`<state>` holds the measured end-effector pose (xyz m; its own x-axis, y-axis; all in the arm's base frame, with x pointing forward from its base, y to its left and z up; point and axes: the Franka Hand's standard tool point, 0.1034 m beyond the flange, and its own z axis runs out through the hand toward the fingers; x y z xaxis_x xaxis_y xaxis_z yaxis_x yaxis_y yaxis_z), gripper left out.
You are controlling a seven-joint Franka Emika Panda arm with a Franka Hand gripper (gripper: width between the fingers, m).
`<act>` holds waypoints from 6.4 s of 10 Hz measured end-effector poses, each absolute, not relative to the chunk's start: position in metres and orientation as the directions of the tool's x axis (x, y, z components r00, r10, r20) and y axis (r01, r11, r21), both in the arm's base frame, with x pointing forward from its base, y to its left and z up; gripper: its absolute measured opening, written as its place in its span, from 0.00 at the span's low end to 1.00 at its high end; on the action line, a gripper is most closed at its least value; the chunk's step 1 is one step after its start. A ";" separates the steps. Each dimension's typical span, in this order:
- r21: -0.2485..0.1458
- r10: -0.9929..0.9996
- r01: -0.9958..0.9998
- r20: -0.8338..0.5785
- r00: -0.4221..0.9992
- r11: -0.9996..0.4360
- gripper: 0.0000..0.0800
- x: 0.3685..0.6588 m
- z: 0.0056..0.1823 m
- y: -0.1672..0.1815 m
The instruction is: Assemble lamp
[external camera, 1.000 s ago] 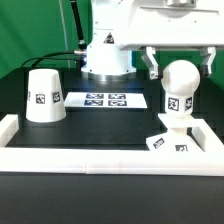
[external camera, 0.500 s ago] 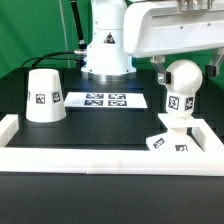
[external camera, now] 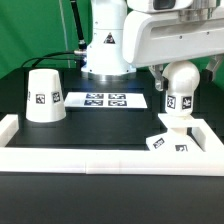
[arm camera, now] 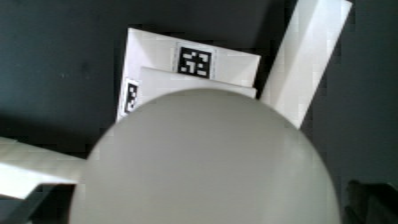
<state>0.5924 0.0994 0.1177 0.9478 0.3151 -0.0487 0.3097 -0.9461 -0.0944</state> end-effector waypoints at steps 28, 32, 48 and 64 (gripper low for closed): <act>-0.049 -0.696 -0.703 -0.108 0.710 -0.710 0.85 0.599 0.118 0.108; -0.073 -0.493 -0.499 -0.095 0.865 -0.863 0.87 0.597 0.116 0.109; -0.043 0.480 0.480 -0.006 0.877 -0.876 0.87 0.594 0.115 0.102; -0.036 -0.448 -0.450 -0.057 0.892 -0.892 0.72 0.600 0.113 0.097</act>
Offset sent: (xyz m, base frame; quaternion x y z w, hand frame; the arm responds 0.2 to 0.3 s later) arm 0.0035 -0.0048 0.0050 -0.0016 0.0092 -0.0143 0.9999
